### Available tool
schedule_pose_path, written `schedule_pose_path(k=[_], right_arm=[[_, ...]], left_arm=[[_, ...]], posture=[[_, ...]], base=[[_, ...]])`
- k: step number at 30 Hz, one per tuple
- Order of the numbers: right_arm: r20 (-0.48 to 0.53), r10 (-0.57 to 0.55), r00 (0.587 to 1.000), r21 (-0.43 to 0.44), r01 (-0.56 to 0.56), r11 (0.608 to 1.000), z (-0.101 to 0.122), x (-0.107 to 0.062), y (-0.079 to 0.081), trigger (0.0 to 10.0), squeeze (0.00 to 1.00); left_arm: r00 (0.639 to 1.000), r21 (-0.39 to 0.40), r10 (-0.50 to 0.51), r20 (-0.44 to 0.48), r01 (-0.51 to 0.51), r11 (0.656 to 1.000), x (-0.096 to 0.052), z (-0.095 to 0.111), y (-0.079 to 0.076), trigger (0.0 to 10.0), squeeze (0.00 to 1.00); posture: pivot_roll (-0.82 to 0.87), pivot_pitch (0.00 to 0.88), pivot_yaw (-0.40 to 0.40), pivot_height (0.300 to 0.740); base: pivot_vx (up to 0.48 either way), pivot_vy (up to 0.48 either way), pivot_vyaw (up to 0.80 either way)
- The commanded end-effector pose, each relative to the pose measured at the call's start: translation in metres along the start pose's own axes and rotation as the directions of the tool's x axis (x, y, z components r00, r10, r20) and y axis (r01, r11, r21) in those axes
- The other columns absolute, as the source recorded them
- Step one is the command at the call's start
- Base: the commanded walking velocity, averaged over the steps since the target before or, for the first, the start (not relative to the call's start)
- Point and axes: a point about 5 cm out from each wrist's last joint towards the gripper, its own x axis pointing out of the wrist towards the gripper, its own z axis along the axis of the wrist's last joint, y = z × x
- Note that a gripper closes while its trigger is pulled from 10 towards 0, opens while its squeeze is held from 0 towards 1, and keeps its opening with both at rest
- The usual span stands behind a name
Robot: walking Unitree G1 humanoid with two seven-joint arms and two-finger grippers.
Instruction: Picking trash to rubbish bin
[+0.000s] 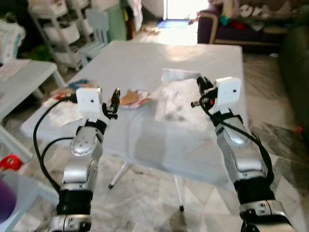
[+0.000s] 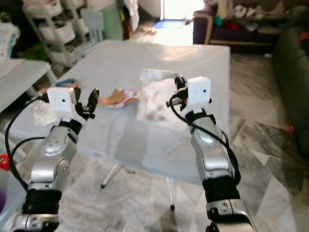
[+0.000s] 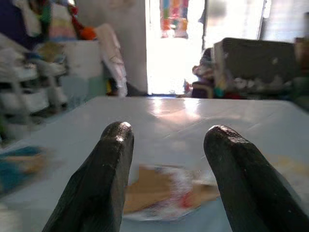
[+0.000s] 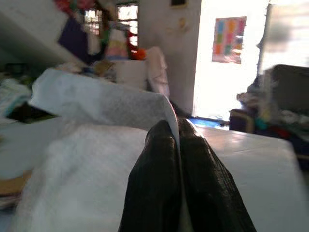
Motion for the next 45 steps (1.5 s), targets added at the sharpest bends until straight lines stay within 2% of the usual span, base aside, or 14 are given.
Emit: schedule_pose_path(k=[1,6,17,20,22,23,31,40,45], right_arm=[[0.039,0.016,0.999,0.006,-0.016,1.000,0.010,0.005,0.006,0.0,0.00],[0.035,0.019,0.999,0.005,-0.019,1.000,0.010,0.004,0.006,0.0,0.00],[0.032,0.026,0.999,0.002,-0.026,1.000,0.009,0.004,0.007,0.0,0.00],[0.033,0.027,0.999,-0.001,-0.027,1.000,0.011,0.003,0.006,0.0,0.00],[0.032,0.027,0.999,-0.002,-0.027,1.000,0.011,0.003,0.006,0.0,0.00],[0.031,0.028,0.999,-0.003,-0.027,1.000,0.011,0.003,0.006,0.0,0.00],[0.012,0.055,0.998,0.007,-0.055,0.998,0.010,0.001,0.008,0.0,0.00],[-0.028,0.163,0.986,0.047,-0.161,0.986,0.004,-0.007,0.023,0.0,0.00],[-0.040,0.181,0.983,0.050,-0.178,0.983,0.004,-0.016,0.026,0.0,0.00]], left_arm=[[1.000,0.027,0.006,0.010,-0.006,1.000,0.000,0.004,0.007,10.0,0.00],[1.000,0.024,0.012,0.003,-0.012,1.000,0.001,0.003,0.007,10.0,0.00],[0.999,0.003,0.031,-0.045,-0.031,1.000,0.000,-0.007,0.006,10.0,0.00],[0.992,-0.023,0.041,-0.119,-0.044,0.999,0.002,-0.017,0.004,10.0,0.00],[0.989,-0.028,0.053,-0.135,-0.057,0.998,0.002,-0.020,0.005,10.0,0.00],[0.983,-0.009,0.065,-0.174,-0.068,0.998,0.003,-0.026,0.005,10.0,0.00],[0.950,0.062,0.078,-0.303,-0.063,0.996,0.002,-0.049,0.009,10.0,0.00],[0.937,0.080,0.036,-0.346,-0.009,0.997,0.008,-0.062,0.005,10.0,0.00],[0.929,0.133,0.034,-0.369,0.016,0.991,0.015,-0.068,0.009,10.0,0.00]], posture=[[-0.07,0.000,0.055,0.740],[-0.07,0.000,0.055,0.740],[-0.07,0.000,0.055,0.740],[-0.08,0.000,0.056,0.740],[-0.08,0.000,0.056,0.740],[-0.09,0.000,0.057,0.740],[-0.10,0.000,0.060,0.740],[-0.11,0.000,0.063,0.740],[-0.14,0.011,0.073,0.740]], base=[[0.398,0.000,0.00],[0.358,0.000,0.00],[0.000,0.000,0.00],[0.000,0.000,0.00],[0.000,0.000,0.00],[0.000,0.000,0.00],[0.000,0.000,0.00],[0.000,0.000,0.00],[0.000,0.000,0.00]])
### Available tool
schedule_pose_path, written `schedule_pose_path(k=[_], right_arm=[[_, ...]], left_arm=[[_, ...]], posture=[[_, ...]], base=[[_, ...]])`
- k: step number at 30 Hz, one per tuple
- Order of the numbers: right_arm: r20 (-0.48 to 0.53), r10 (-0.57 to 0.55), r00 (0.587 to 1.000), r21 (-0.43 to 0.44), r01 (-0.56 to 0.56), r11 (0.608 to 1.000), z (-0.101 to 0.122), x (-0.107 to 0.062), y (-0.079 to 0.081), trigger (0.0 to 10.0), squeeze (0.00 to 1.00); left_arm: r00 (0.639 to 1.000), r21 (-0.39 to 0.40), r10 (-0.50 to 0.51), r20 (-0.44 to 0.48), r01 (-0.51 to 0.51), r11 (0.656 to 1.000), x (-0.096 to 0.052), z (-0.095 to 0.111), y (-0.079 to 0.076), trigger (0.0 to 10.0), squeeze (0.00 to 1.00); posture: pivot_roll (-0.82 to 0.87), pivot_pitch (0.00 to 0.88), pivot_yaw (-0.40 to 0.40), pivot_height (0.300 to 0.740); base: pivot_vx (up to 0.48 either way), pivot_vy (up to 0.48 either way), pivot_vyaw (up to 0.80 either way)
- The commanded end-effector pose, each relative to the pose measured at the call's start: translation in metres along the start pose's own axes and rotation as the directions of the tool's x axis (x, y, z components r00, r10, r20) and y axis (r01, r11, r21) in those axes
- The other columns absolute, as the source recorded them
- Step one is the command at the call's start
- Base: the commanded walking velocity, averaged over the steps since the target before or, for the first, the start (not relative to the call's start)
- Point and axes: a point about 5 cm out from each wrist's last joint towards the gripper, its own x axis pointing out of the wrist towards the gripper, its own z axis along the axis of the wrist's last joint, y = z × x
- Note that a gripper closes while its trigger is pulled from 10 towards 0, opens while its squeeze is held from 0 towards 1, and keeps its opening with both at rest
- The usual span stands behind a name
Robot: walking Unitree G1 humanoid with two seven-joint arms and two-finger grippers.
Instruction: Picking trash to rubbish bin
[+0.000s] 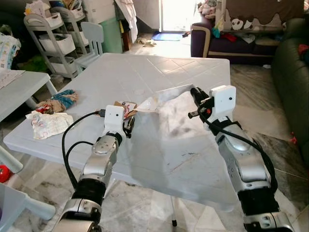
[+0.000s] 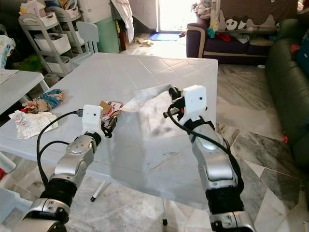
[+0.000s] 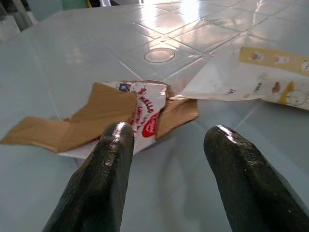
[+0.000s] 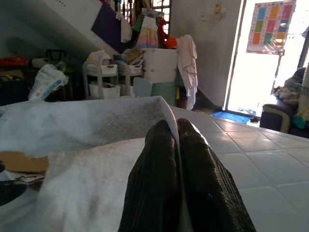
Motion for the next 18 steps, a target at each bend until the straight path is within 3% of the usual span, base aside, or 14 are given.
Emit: schedule_pose_path(k=[1,18], right_arm=[[0.018,0.015,1.000,0.005,-0.015,1.000,0.006,-0.001,0.002,0.0,0.00],[-0.024,0.002,1.000,0.020,-0.002,1.000,0.012,-0.028,0.007,0.0,0.00]], left_arm=[[1.000,0.027,0.004,0.004,-0.005,1.000,0.002,0.002,0.005,10.0,0.00],[1.000,0.073,-0.015,-0.022,0.017,0.997,0.015,-0.001,0.009,10.0,0.00]], posture=[[-0.14,0.011,0.073,0.740],[-0.21,0.099,0.082,0.740]], base=[[0.000,0.000,0.00],[0.000,0.000,0.00]])
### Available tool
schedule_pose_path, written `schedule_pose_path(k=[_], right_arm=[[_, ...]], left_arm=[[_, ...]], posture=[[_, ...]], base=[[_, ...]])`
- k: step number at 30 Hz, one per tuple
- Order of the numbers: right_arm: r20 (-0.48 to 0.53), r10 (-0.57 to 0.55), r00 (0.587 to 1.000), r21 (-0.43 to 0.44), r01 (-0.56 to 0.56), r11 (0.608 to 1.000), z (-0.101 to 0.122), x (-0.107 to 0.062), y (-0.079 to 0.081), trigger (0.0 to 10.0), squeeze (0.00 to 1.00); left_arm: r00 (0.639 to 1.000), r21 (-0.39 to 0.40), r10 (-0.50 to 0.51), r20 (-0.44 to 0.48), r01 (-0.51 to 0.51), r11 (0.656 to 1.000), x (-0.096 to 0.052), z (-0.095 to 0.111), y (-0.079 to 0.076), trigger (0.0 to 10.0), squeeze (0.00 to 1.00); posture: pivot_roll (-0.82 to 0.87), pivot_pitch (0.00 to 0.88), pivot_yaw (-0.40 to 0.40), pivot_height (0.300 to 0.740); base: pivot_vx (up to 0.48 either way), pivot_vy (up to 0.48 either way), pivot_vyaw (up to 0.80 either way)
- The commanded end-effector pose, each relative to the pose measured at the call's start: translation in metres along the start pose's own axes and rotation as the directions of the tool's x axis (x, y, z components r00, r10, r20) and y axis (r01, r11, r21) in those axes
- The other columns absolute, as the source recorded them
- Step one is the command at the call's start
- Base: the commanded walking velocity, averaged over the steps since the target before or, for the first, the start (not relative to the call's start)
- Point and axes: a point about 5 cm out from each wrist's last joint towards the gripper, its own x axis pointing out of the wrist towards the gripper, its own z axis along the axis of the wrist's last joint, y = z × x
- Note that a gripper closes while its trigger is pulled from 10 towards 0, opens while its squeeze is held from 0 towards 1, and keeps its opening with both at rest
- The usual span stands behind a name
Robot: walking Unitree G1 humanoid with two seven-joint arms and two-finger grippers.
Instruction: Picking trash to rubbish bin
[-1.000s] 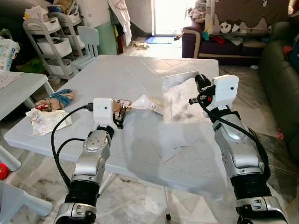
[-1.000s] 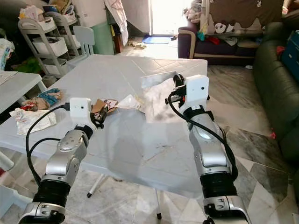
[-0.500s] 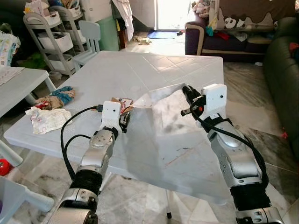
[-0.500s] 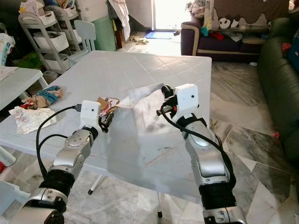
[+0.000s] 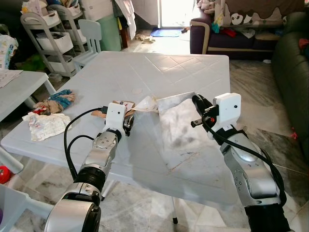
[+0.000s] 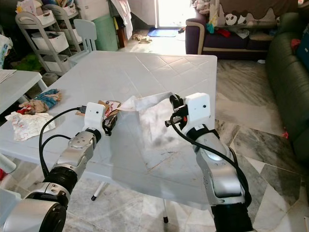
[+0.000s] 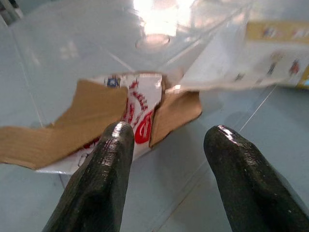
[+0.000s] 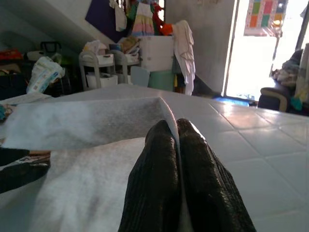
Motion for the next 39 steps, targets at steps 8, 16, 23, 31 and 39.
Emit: schedule_pose_path(k=[8,16,23,31,39], right_arm=[[-0.016,-0.009,1.000,0.003,0.009,1.000,0.006,-0.012,0.002,0.0,0.00],[-0.037,-0.025,0.999,0.011,0.025,1.000,0.007,-0.019,0.004,0.0,0.00],[-0.046,-0.035,0.998,0.014,0.036,0.999,0.006,-0.021,0.005,0.0,0.00],[-0.039,-0.034,0.999,0.012,0.034,0.999,0.005,-0.015,0.007,0.0,0.00],[-0.028,-0.035,0.999,0.011,0.036,0.999,0.004,-0.009,0.007,0.0,0.00]], left_arm=[[1.000,0.033,0.018,-0.009,-0.018,0.999,0.004,0.003,0.008,10.0,0.00],[0.999,0.032,0.042,0.007,-0.042,0.999,0.004,0.004,0.017,0.0,0.00],[0.999,0.034,0.037,0.028,-0.038,0.999,0.005,0.007,0.017,0.0,0.00],[0.999,0.055,0.031,0.042,-0.033,0.998,0.005,0.010,0.018,0.0,0.00],[0.996,0.075,0.079,0.044,-0.082,0.994,0.004,0.011,0.025,0.0,0.00]], posture=[[-0.22,0.141,0.085,0.740],[-0.23,0.157,0.095,0.740],[-0.24,0.149,0.102,0.740],[-0.22,0.124,0.109,0.740],[-0.21,0.097,0.119,0.740]], base=[[0.000,0.000,0.00],[0.000,0.000,0.00],[0.000,0.000,0.00],[0.000,0.000,0.00],[0.000,0.000,0.00]])
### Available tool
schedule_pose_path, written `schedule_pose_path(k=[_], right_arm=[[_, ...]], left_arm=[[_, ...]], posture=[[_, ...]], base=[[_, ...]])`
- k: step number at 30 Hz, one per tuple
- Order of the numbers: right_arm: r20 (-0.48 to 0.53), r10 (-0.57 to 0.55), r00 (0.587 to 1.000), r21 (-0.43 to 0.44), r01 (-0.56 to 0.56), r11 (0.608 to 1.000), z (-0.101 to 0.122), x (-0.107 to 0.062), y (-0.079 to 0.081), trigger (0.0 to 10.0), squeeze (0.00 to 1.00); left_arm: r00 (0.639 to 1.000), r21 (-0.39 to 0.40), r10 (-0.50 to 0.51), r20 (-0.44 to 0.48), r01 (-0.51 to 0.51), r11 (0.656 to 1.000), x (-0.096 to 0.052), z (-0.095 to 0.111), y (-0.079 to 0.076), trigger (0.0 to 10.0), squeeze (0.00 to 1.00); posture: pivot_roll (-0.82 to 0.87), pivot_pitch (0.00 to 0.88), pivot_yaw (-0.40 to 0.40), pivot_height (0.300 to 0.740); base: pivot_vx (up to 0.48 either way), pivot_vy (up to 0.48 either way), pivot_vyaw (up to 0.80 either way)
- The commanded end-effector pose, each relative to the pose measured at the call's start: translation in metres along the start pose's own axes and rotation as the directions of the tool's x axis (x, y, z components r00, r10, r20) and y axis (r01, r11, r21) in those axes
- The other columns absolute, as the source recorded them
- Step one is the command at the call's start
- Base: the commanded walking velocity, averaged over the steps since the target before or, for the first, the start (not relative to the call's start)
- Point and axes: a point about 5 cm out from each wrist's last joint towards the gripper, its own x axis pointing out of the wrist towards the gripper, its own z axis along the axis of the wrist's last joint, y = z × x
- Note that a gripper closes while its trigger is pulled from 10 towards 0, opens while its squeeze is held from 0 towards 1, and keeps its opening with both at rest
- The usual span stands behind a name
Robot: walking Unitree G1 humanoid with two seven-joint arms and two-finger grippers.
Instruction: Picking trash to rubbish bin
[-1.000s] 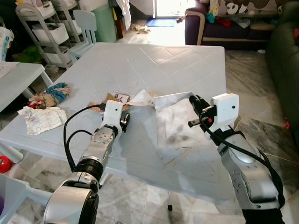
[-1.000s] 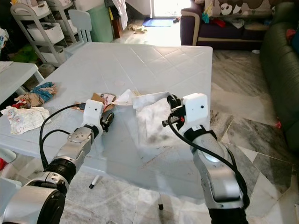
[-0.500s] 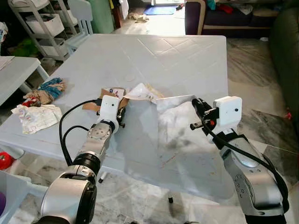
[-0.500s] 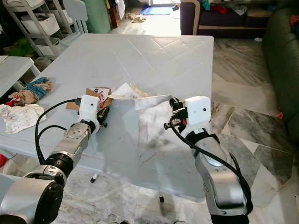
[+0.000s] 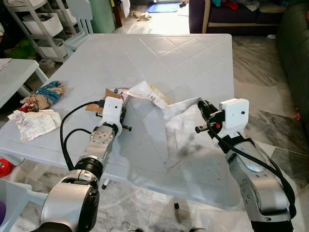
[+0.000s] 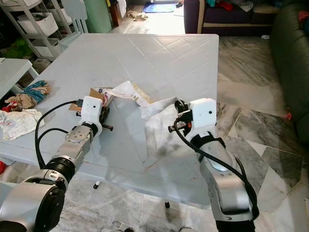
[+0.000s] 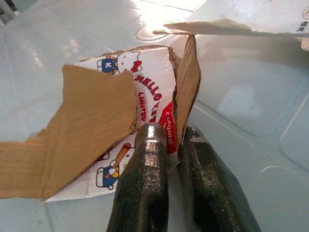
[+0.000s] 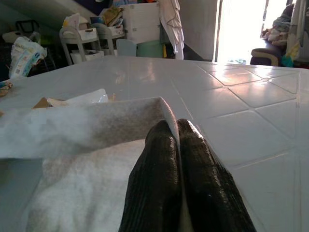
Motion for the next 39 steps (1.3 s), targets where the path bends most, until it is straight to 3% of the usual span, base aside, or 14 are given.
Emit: schedule_pose_path(k=[1,18,24,28,34,39], right_arm=[[0.015,0.007,1.000,-0.002,-0.007,1.000,0.001,0.005,0.003,0.0,0.00],[0.074,0.035,0.997,-0.003,-0.035,0.999,0.005,0.030,0.008,0.0,0.00],[0.090,0.046,0.995,-0.002,-0.046,0.999,0.006,0.035,0.010,0.0,0.00],[0.104,0.054,0.993,0.008,-0.055,0.998,0.006,0.040,0.012,0.0,0.00],[0.114,0.007,0.993,0.016,-0.009,1.000,0.004,0.042,0.008,0.0,0.00],[0.106,-0.007,0.994,0.023,0.004,1.000,0.002,0.042,0.004,0.0,0.00]], left_arm=[[0.999,0.027,0.045,-0.024,-0.044,0.999,-0.001,-0.002,0.010,0.0,0.00],[0.986,0.059,0.145,0.082,-0.150,0.987,0.002,0.021,0.024,0.0,0.00],[0.956,0.053,0.240,0.166,-0.252,0.966,-0.004,0.026,0.036,0.0,0.00],[0.918,0.032,0.323,0.231,-0.339,0.940,-0.011,0.030,0.049,0.0,0.00],[0.880,-0.031,0.318,0.352,-0.328,0.944,-0.022,0.046,0.046,0.0,0.00],[0.871,-0.077,0.344,0.350,-0.339,0.938,-0.033,0.042,0.044,0.0,0.00]], posture=[[-0.20,0.095,0.120,0.740],[-0.16,0.006,0.128,0.740],[-0.14,0.000,0.125,0.740],[-0.13,0.000,0.117,0.740],[-0.10,0.000,0.099,0.740],[-0.10,0.000,0.084,0.740]], base=[[0.000,0.000,0.00],[0.000,0.000,0.00],[0.000,0.000,0.00],[0.000,0.000,0.00],[0.000,0.000,0.00],[0.000,0.000,0.00]])
